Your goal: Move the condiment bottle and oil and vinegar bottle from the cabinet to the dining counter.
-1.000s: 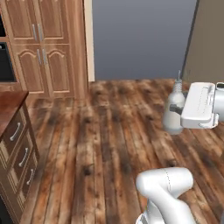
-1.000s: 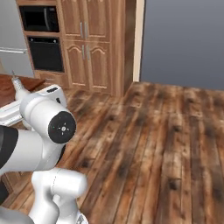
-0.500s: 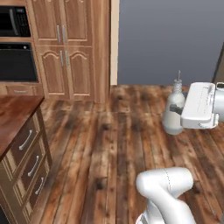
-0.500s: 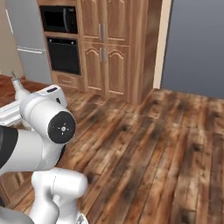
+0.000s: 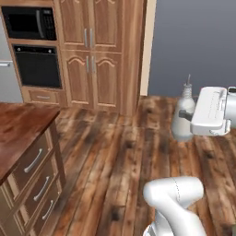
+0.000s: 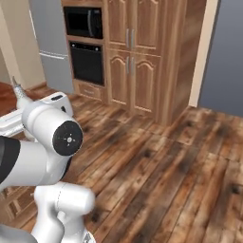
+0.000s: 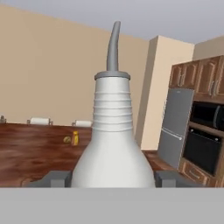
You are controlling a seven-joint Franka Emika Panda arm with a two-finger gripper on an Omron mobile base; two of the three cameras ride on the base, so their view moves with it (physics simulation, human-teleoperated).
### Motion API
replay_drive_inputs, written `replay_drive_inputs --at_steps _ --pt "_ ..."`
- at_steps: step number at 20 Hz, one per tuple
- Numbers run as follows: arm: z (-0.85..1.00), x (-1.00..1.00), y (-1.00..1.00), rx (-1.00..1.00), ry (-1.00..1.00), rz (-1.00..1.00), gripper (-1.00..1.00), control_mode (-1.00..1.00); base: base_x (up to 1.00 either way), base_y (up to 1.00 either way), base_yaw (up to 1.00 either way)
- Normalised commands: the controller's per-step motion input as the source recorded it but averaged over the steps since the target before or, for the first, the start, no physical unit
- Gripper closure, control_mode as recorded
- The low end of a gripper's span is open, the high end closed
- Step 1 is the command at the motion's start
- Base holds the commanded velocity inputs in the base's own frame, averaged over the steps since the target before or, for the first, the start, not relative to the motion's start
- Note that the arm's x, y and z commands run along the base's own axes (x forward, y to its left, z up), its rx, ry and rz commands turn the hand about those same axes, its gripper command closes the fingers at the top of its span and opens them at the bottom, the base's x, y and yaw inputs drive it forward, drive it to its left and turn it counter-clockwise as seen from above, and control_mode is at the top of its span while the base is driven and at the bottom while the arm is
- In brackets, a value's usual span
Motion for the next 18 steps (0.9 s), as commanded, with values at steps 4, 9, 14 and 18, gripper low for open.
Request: replay_drive_inputs --at_steps 4,9,14,18 --pt "0.00 0.00 0.00 0.00 0.00 0.00 1.00 1.00 0.78 0.06 0.30" --pt "0.00 0.00 0.00 0.00 0.00 0.00 1.00 1.00 0.71 0.00 0.32" --pt "0.00 0.00 0.00 0.00 0.00 0.00 1.00 1.00 0.62 0.00 0.34" --pt "0.00 0.00 0.00 0.00 0.00 0.00 1.00 1.00 0.60 0.00 0.35"
